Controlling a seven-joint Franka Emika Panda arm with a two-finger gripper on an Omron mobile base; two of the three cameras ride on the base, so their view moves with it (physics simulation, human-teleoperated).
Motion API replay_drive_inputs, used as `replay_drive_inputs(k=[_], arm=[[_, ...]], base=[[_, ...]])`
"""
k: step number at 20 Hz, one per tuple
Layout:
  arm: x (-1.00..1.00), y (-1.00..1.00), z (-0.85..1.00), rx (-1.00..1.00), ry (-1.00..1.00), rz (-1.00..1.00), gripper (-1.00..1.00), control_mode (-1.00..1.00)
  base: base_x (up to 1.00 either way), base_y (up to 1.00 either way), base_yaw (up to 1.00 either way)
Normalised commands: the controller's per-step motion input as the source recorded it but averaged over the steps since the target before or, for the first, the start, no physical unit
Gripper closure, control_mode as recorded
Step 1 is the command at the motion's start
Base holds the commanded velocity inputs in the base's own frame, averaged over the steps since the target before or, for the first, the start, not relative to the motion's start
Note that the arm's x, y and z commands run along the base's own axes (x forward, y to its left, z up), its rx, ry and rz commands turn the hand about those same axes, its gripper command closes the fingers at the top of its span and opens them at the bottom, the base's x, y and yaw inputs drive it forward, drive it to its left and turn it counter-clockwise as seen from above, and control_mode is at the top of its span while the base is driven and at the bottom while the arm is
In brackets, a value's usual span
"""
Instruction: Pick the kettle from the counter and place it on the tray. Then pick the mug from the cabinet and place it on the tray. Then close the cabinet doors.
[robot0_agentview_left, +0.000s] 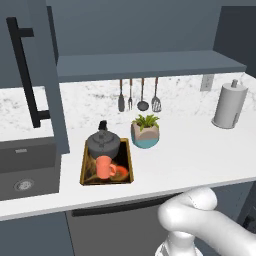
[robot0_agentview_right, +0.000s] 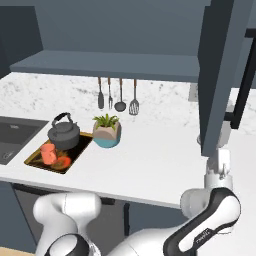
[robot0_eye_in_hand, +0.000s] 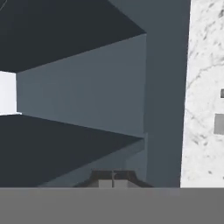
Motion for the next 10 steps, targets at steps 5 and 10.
replay_drive_inputs(k=[5, 10], arm=[[0.0, -0.25, 0.52, 0.05, -0.29, 0.0, 1.0, -1.0], [0.0, 0.0, 0.63, 0.01, -0.34, 0.0, 1.0, -1.0]], base=[[0.0, 0.0, 0.0], [0.0, 0.0, 0.0]])
